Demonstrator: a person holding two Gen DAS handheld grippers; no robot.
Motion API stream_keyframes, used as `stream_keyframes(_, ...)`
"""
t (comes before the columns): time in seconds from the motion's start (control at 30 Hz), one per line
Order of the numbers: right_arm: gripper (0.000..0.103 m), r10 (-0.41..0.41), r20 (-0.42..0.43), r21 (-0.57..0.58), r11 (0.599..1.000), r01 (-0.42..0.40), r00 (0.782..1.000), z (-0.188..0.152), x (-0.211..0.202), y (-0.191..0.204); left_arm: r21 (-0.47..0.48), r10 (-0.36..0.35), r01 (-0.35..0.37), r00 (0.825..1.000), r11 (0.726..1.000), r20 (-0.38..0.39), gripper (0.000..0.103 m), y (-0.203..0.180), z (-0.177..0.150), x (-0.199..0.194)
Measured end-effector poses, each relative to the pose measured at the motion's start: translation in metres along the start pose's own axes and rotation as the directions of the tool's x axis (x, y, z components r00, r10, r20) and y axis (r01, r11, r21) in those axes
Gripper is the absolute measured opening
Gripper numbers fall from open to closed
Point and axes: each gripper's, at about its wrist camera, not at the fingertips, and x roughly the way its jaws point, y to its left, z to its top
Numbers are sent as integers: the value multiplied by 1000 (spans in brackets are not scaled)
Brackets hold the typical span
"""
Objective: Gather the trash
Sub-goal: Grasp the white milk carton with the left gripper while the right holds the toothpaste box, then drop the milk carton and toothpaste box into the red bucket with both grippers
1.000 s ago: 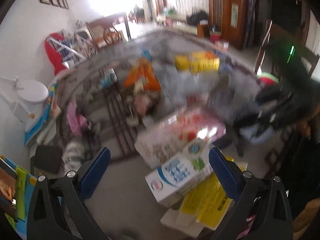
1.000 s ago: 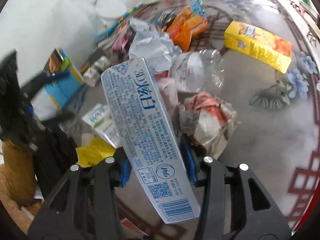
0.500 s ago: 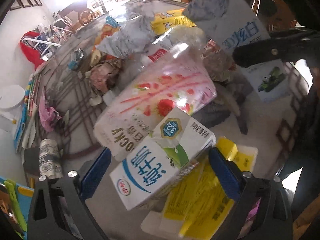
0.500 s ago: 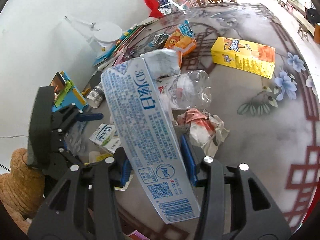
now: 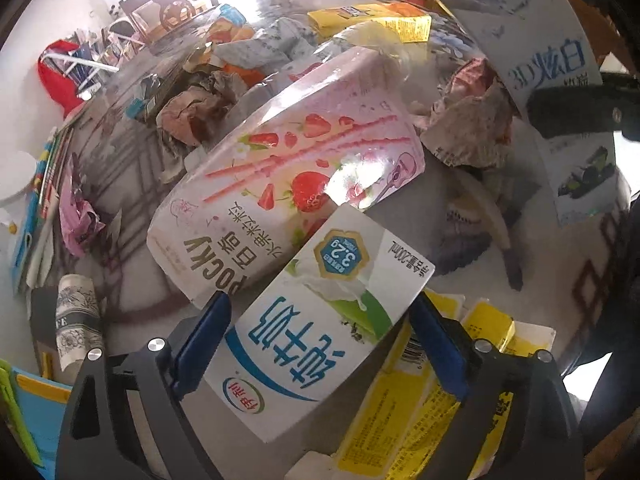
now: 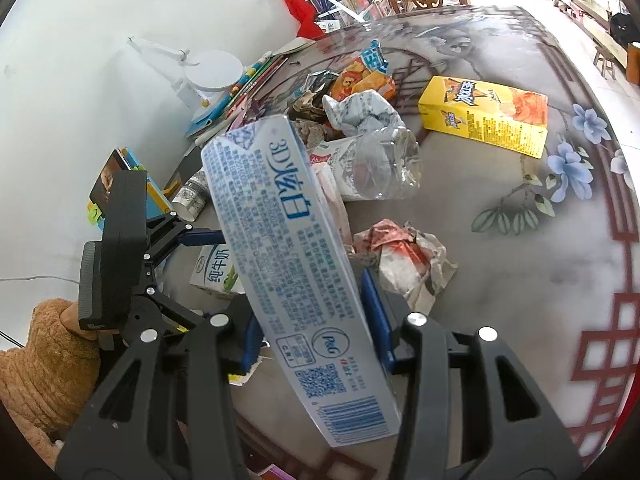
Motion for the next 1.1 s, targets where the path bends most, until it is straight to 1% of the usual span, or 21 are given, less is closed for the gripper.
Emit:
stream_keyframes(0.03, 44, 0, 0, 1, 1000, 0, 1000, 0, 0, 0, -2, -1, 1, 1000, 1000, 3, 82, 0, -1, -1)
stream_keyframes(0.07, 44, 0, 1, 4, 1000, 0, 1000, 0, 1, -1, -2, -2, 2, 1000, 1000, 10, 79, -1, -1, -3)
stream_keyframes(0.13, 44, 1, 4, 6, 1000, -1, 1000, 0, 1, -1, -3, -12, 12, 1000, 1000, 24, 67, -2, -2, -6)
stream_keyframes(0.2, 44, 1, 9, 7, 1000, -1, 1000, 1, 1, -1, -20, -29, 30, 998, 999, 48, 58, -2, -3, -13)
stream_keyframes(0.23, 44, 1, 13, 6, 1000, -1, 1000, 1, 1, -1, -30, -32, 34, 998, 999, 59, 57, -1, -4, -15)
stream_keyframes(0.3, 44, 2, 23, 6, 1000, -3, 1000, 1, 0, 0, -65, -49, 56, 993, 996, 105, 57, 9, -3, -26)
stream_keyframes(0.37, 43, 5, 39, 6, 1000, -5, 999, 1, -3, 1, -98, -69, 85, 985, 992, 158, 56, 18, -1, -38)
stream_keyframes(0.43, 44, 3, 64, 3, 1000, -3, 998, 1, -8, 2, -133, -85, 115, 973, 984, 216, 54, 26, 1, -50)
stream_keyframes(0.5, 44, -4, 103, -1, 1000, 4, 995, 1, -16, 4, -183, -104, 161, 953, 970, 285, 53, 33, 2, -65)
stream_keyframes(0.6, 44, -18, 163, -6, 1000, 19, 987, 2, -30, 6, -252, -124, 232, 916, 940, 381, 53, 41, 10, -80)
stream_keyframes(0.67, 44, -43, 201, -14, 999, 47, 979, 1, -40, 8, -272, -111, 250, 891, 929, 439, 53, 35, 16, -91)
stream_keyframes(0.73, 43, -49, 229, -9, 999, 53, 972, 1, -48, 8, -276, -105, 262, 873, 925, 477, 53, 30, 22, -98)
stream_keyframes(0.77, 43, -42, 245, 2, 999, 43, 969, 2, -54, 6, -273, -107, 274, 858, 922, 502, 53, 24, 29, -103)
stream_keyframes(0.87, 43, -32, 317, 53, 998, 16, 948, 4, -84, 1, -248, -121, 297, 831, 922, 543, 53, 9, 45, -116)
stream_keyframes(0.93, 43, -48, 359, 74, 997, 23, 932, 3, -107, -2, -219, -151, 322, 813, 921, 562, 53, -3, 61, -119)
stream_keyframes(1.03, 44, -131, 390, 124, 988, 89, 911, -2, -142, -15, -171, -204, 360, 794, 917, 573, 53, -26, 79, -123)
stream_keyframes(1.1, 44, -204, 409, 170, 975, 146, 890, -11, -164, -30, -124, -254, 391, 777, 912, 575, 53, -46, 96, -120)
